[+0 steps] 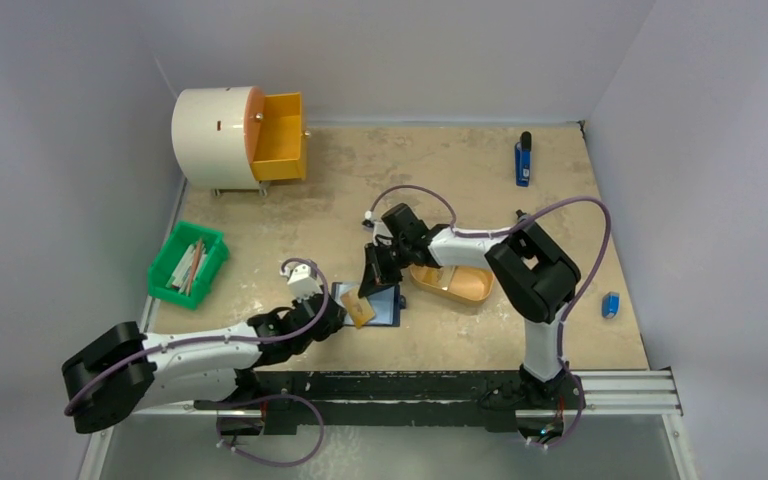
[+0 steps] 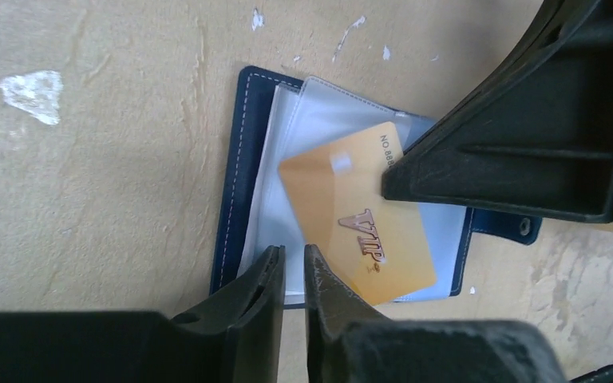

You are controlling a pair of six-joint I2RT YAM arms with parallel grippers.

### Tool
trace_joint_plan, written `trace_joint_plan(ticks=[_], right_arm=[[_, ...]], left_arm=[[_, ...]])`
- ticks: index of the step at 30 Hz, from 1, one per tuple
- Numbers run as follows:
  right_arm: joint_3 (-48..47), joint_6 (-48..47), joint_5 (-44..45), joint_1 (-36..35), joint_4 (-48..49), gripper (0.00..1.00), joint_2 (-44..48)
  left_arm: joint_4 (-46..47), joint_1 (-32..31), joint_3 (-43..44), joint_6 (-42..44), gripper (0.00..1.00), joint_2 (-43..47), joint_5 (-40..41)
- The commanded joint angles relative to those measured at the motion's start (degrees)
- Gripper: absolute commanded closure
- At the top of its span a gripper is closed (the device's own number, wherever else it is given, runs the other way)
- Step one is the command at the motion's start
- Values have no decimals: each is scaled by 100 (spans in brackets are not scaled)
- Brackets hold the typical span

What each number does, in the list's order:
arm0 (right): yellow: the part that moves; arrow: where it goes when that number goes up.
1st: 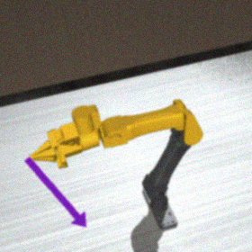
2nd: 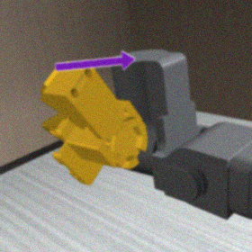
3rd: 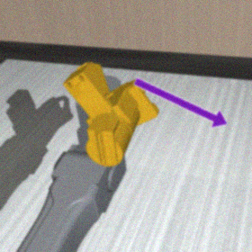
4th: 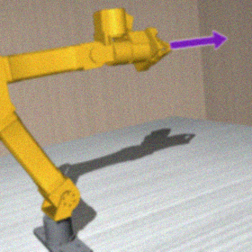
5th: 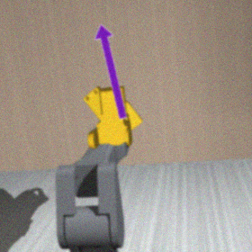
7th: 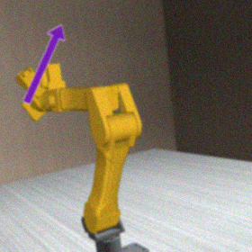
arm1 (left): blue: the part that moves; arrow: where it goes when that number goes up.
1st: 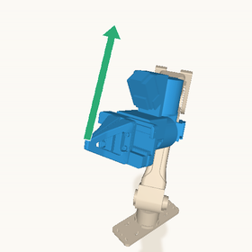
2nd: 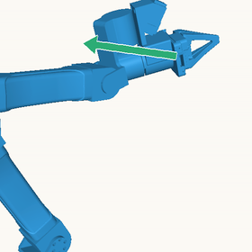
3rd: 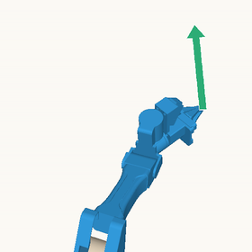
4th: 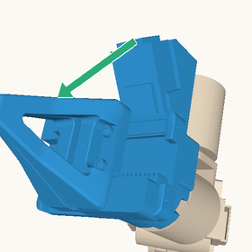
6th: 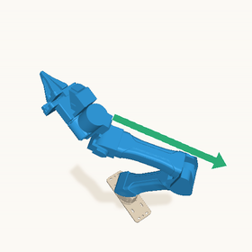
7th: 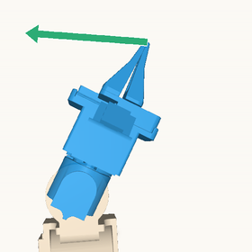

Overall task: Put the credit cards into the card holder
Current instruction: Insert the credit card into the card holder.

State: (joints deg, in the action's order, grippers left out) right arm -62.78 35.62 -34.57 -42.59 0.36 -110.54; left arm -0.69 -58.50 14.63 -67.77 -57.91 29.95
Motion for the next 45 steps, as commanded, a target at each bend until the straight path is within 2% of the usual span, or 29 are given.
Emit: trace_joint_plan(ticks=[1,4,5,13,28,32,37,42,45], right_arm=[[-348,-485,-87,85,-466,100,-129],[-368,-481,-103,114,-502,100,-149],[-348,-454,-103,123,-490,100,-133],[3,-123,29,224,-270,100,59],[934,1062,205,529,757,100,691],[689,678,292,524,333,100,742],[401,57,-18,519,-97,100,666],[439,-48,-194,523,-210,100,625],[481,-46,-267,513,-195,89,574]], left_arm=[[803,32,-53,194,89,-407,-253],[775,40,-76,114,99,-561,-115],[703,44,-82,57,100,-609,-42],[298,54,-288,-621,100,-797,326],[195,45,-283,-720,100,-717,441],[214,47,-278,-720,100,-739,448],[166,48,-236,-761,100,-822,493],[215,49,-224,-788,100,-863,494],[212,50,-200,-791,100,-892,494]])
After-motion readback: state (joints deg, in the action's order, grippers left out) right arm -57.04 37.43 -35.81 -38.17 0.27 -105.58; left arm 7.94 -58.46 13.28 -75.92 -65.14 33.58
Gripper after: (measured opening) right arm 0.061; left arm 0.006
